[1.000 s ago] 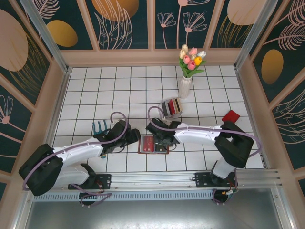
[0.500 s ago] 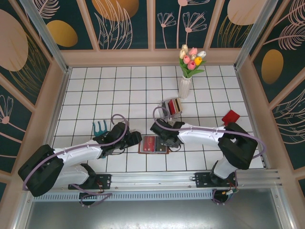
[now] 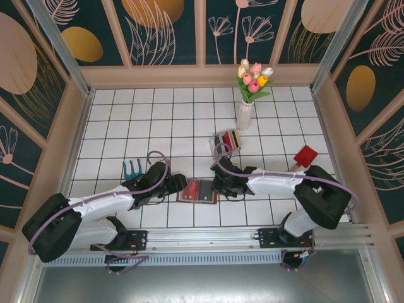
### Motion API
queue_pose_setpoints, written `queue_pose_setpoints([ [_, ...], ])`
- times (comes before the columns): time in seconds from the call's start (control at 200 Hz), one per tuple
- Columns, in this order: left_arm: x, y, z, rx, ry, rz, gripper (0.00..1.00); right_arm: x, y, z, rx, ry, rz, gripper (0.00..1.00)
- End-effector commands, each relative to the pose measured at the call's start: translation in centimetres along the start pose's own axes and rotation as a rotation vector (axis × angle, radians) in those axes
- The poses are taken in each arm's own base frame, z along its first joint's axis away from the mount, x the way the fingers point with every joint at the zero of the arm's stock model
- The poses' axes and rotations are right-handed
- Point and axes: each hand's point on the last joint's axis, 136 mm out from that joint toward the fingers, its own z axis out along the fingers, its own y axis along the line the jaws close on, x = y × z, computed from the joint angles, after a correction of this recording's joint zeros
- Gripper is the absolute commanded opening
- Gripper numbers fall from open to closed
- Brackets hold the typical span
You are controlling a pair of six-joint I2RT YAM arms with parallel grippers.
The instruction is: Put the credit cards into the card holder
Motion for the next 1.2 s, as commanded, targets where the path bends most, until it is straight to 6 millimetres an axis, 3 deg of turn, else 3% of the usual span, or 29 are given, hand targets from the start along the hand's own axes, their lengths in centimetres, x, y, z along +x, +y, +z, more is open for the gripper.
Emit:
queue_pose_setpoints([
  [0.0,-1.9,0.3,-1.0,-0.053,-0.079,-0.003,0.57,-0.5,3.3,0.8,-0.095,0.026,-0.035,0.2],
  [0.09,-2.7,-0.1,-1.5,-0.042,-0.104,-0.014,0.59,-1.8,4.2,-0.6,-0.083,-0.02,-0.058,0.23],
  [0.255,-4.9,-1.4,-2.3,-0.064,-0.149,0.016,0.63,-6.0,5.8,-6.0,-0.112,-0.151,-0.154,0.39],
  [0.375,-6.6,-3.9,-2.1,0.02,-0.149,0.024,0.65,-11.4,4.1,-9.7,-0.041,-0.293,-0.169,0.47],
  [0.495,-8.0,-6.5,-1.0,0.078,-0.129,0.047,0.7,-17.0,1.1,-12.5,0.155,-0.423,-0.217,0.53],
  [0.616,-8.9,-9.1,1.0,0.131,-0.087,0.064,0.72,-20.7,-1.5,-12.3,0.362,-0.434,-0.299,0.54],
  [0.746,-9.4,-10.6,3.3,0.143,-0.04,0.068,0.75,-22.5,-1.8,-10.9,0.454,-0.404,-0.349,0.54],
  [0.871,-9.8,-11.5,4.5,0.146,-0.023,0.077,0.76,-22.2,-1.4,-8.6,0.428,-0.348,-0.377,0.54],
  [1.196,-9.3,-11.6,6.4,0.145,0.023,0.081,0.78,-22.5,-2.8,-5.9,0.497,-0.316,-0.379,0.52],
])
